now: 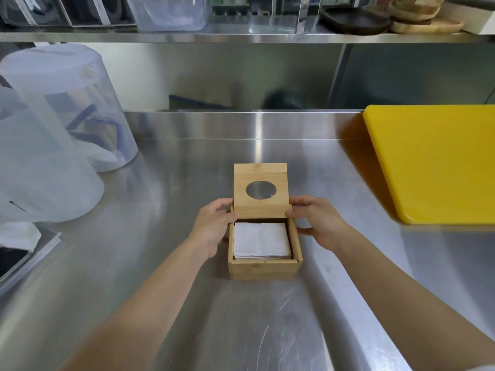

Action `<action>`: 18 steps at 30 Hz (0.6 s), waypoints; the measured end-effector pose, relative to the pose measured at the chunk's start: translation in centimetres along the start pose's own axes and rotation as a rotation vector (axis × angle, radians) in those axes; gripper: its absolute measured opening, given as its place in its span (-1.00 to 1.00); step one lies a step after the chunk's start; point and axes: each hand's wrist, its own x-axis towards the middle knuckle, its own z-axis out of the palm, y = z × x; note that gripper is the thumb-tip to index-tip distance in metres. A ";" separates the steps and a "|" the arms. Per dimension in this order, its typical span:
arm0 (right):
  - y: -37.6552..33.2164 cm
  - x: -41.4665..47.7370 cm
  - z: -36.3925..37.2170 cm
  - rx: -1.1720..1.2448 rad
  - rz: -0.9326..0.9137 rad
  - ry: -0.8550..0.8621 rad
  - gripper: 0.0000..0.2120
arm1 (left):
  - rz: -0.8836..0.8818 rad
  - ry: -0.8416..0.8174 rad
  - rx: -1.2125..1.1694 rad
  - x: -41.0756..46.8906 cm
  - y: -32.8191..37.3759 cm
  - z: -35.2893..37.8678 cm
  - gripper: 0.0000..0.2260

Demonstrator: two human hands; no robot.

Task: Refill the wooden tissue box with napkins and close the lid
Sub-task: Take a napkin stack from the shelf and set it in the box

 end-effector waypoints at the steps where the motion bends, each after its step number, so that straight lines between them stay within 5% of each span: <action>1: 0.0 -0.1 0.0 0.030 0.002 0.007 -0.73 | -0.020 0.009 -0.025 0.0 0.0 0.1 -0.78; 11: -0.2 0.0 0.9 0.133 0.000 0.109 -0.68 | -0.026 0.049 -0.121 -0.1 0.3 0.4 -0.76; 18: 0.2 -0.4 0.0 0.284 0.129 0.001 -0.75 | -0.163 -0.048 -0.246 -0.1 0.9 -1.0 -0.83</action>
